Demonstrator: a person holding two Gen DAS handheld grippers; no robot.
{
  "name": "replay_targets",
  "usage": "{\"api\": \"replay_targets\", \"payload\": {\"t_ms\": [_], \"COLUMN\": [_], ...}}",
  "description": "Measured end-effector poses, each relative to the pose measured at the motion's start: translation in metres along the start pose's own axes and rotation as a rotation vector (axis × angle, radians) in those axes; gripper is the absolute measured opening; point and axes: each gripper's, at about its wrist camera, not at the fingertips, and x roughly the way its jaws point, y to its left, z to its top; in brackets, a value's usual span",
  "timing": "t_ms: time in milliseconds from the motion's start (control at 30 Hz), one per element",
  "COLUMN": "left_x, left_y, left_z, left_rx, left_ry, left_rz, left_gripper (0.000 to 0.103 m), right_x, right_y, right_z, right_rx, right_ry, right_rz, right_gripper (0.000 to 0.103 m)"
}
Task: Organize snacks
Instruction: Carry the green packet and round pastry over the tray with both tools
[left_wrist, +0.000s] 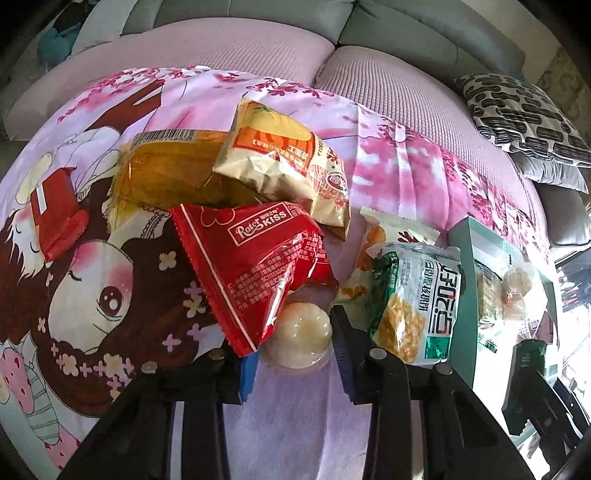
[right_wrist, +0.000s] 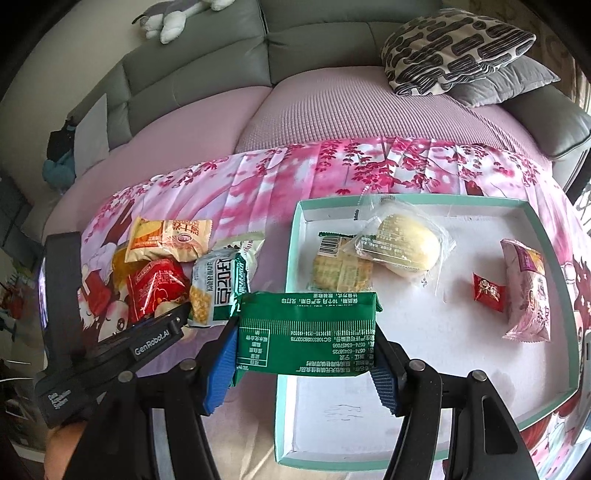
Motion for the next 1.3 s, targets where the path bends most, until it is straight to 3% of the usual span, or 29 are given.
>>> {"api": "replay_targets", "payload": {"t_ms": [300, 600, 967, 1100, 1300], "left_x": [-0.001, -0.016, -0.069, -0.088, -0.100], "left_y": [-0.002, 0.005, 0.008, -0.004, -0.022], "left_z": [-0.001, -0.014, -0.014, -0.011, -0.014], "left_rx": [0.030, 0.032, 0.048, 0.080, 0.132], "left_ry": [0.007, 0.029, -0.081, -0.144, -0.177], "left_rz": [0.014, -0.024, -0.064, -0.075, -0.108], "left_gripper": [0.037, 0.036, 0.036, 0.036, 0.036], "right_x": [0.000, -0.004, -0.016, -0.024, -0.028], "right_y": [-0.001, -0.005, -0.005, -0.006, -0.014], "right_z": [0.000, 0.000, 0.001, 0.003, 0.003], "right_rx": [0.018, 0.035, 0.031, 0.033, 0.052], "right_ry": [0.000, -0.014, -0.042, -0.063, -0.074], "right_rz": [-0.009, -0.021, -0.018, -0.014, -0.018], "right_gripper": [0.067, 0.067, 0.067, 0.067, 0.067]}}
